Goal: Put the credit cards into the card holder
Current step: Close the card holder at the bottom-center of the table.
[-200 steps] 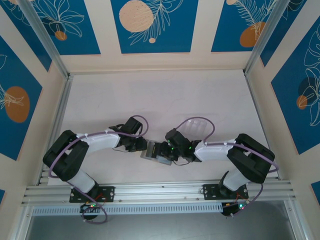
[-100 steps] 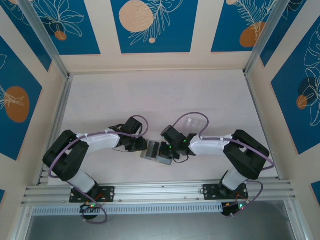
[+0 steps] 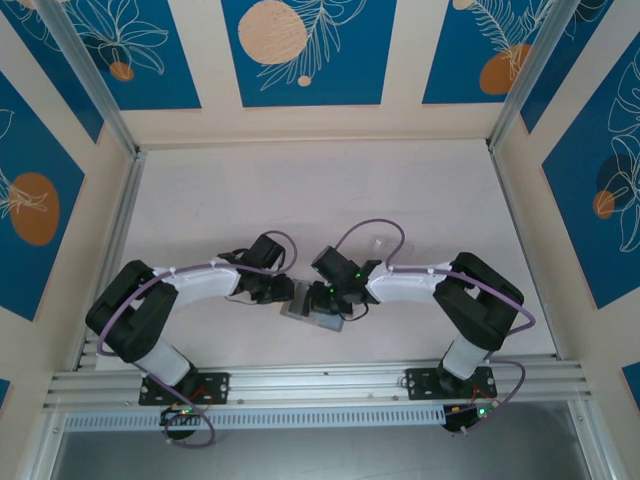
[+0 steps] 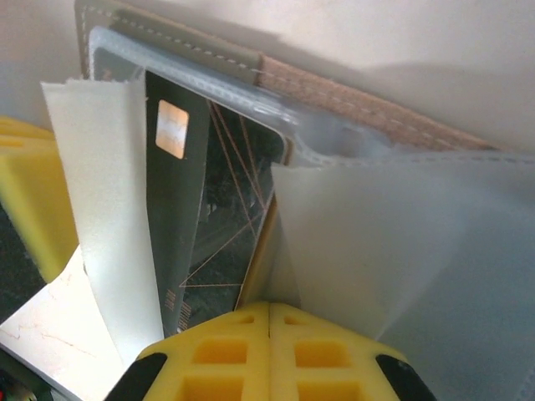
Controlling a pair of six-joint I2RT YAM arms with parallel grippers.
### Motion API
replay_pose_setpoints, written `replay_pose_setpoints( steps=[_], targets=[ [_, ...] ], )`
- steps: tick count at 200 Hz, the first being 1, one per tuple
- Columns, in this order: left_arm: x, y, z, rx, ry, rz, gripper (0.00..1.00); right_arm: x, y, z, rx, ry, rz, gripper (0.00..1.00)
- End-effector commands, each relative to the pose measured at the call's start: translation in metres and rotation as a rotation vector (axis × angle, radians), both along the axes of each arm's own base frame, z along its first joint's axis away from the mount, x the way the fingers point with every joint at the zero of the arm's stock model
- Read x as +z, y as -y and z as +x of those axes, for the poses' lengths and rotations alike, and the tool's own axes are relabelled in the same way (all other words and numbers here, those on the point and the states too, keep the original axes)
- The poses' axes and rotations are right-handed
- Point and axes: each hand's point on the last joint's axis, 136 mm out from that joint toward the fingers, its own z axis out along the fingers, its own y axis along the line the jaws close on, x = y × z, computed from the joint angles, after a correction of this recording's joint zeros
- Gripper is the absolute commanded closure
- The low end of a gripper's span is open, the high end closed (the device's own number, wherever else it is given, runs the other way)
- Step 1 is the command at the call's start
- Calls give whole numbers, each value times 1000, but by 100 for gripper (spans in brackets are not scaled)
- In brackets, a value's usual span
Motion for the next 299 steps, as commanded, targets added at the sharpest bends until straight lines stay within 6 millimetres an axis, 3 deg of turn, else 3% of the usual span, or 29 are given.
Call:
replay_pose_setpoints(
  steps=[1,18,51,71,104,149,177,206,256,299],
  targets=[
    [-54,16,-31,-84,-65,10,71,10,-26,-6,88,31,96,85],
    [-54,14,-31,-78,-66,17,71,18,-16,-2,97,52,31,80],
    [-56,6,-33,-50,-59,34,71,58,36,6,81,121,-184,75],
    [-57,6,-34,-48,-61,29,71,65,69,1,69,112,-322,57],
    [-55,6,-34,-46,-52,23,71,49,88,-8,61,78,-466,38],
    [-51,7,-32,-51,-43,17,71,16,85,-14,57,57,-565,32],
    [-49,7,-32,-57,-40,20,71,10,95,-18,31,56,-618,39],
    [-49,7,-32,-60,-38,17,71,7,106,-20,12,55,-658,61],
    [-51,6,-35,-63,-42,17,71,15,107,-18,18,75,-645,96],
    [-38,27,-34,-112,5,6,70,44,110,3,15,135,-564,100]
  ],
)
